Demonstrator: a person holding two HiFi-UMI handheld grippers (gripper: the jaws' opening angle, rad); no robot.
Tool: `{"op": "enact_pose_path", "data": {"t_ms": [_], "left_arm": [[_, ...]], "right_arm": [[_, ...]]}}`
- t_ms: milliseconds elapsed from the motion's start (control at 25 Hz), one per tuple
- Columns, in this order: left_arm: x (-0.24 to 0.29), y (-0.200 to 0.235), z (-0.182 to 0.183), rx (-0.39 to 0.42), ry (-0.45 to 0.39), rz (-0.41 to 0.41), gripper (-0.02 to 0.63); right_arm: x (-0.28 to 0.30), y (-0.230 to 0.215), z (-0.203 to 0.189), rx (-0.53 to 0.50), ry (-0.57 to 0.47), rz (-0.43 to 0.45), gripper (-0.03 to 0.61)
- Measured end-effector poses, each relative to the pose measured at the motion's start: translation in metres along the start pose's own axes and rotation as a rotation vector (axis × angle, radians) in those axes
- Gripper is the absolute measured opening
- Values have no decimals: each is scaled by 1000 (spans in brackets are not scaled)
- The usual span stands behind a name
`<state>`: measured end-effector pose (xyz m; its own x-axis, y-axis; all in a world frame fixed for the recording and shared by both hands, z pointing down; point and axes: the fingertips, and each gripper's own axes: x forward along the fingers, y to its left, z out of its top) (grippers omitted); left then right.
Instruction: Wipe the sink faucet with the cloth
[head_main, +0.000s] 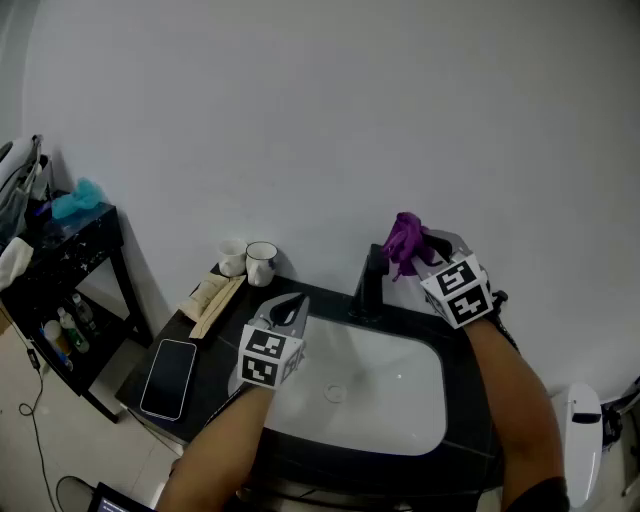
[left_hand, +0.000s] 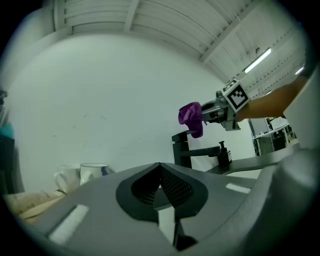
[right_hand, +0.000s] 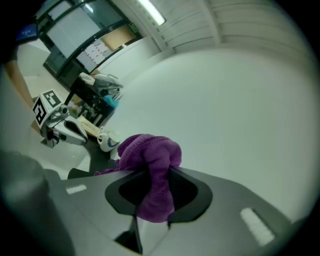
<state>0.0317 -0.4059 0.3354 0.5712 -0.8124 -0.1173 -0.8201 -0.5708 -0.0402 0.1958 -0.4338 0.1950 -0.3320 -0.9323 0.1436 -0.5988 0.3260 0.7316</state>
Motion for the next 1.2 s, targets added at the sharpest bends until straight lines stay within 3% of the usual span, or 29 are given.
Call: {"op": "enact_pose_path", "data": {"t_ms": [280, 400, 880, 1200], "left_arm": [[11, -1, -6, 100, 28, -26, 17], [11, -3, -5, 106, 20, -33, 17], [12, -3, -5, 104, 25, -36, 17], [9, -7, -5, 101, 48, -49, 17]], "right_arm": [[48, 31, 2, -241, 200, 286, 109], [59, 46, -5, -272, 262, 378, 107], [38, 70, 0, -257, 277, 485, 84], [-4, 99, 13, -375, 258, 554, 86]]}}
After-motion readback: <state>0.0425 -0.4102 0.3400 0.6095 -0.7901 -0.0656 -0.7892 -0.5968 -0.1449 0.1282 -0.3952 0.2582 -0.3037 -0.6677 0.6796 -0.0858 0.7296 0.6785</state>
